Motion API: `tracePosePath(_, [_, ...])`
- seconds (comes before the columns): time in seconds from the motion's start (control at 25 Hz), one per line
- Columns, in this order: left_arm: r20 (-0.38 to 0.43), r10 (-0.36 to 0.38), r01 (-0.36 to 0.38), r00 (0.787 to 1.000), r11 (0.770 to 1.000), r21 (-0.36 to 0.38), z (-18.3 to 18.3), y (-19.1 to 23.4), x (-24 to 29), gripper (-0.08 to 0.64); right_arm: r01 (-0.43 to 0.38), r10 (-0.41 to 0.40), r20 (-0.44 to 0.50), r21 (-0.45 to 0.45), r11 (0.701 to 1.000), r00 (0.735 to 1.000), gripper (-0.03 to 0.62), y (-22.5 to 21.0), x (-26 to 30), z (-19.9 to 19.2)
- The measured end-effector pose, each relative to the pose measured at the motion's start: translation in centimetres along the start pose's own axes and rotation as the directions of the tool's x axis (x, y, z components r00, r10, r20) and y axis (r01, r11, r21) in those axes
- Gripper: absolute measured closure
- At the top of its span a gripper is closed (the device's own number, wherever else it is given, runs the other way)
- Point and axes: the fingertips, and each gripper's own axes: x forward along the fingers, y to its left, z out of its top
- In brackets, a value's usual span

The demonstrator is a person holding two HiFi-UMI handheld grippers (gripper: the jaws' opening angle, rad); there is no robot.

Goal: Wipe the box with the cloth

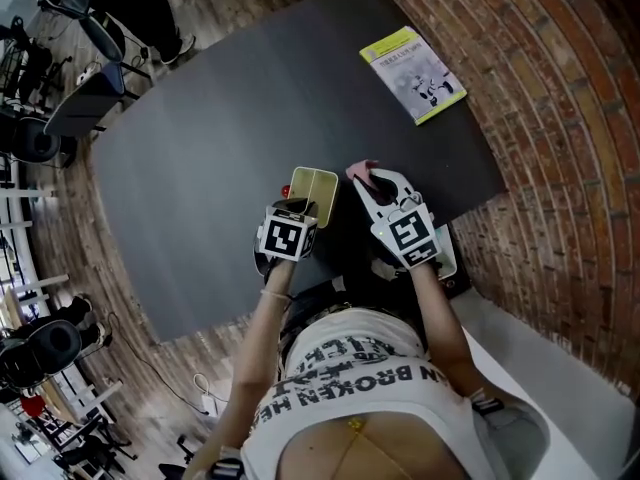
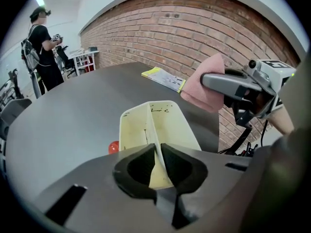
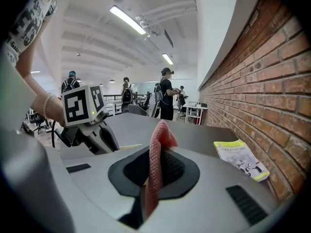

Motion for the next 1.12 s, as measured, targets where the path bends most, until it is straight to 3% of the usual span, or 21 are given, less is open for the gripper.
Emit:
tracePosePath(0.36, [-0.014, 0.078, -0.079, 0.997, 0.990, -0.113, -4.6, 4.0, -3.6, 0.517, -0.094, 0.092, -0.048, -0.058, 0.994, 0.995, 0.575, 4.6, 3.6, -0.5])
tracePosePath(0.6, [0.016, 0.100, -0.095, 0.995, 0.975, -0.202, -6.6, 5.7, -4.9, 0.515, -0.213, 0.202, -0.095, -0.113, 0.971, 0.975, 0.575, 8.7, 6.9, -1.1])
tracePosePath(0.72, [0.020, 0.074, -0.069, 0.997, 0.977, -0.200, -6.6, 5.5, -4.9, 0.515, -0.264, 0.241, -0.155, -0.146, 0.953, 0.958, 0.575, 10.2, 8.3, -2.2])
tracePosePath(0.88, [0.025, 0.036, -0.030, 0.999, 0.977, -0.212, -6.6, 5.6, -5.0, 0.511, -0.277, 0.226, -0.251, -0.190, 0.942, 0.941, 0.575, 10.3, 9.2, -4.5])
tracePosePath(1.12, [0.027, 0.031, -0.025, 0.999, 0.980, -0.198, -6.6, 5.5, -4.8, 0.509, -0.355, 0.256, -0.336, -0.278, 0.893, 0.907, 0.575, 11.7, 10.4, -6.7])
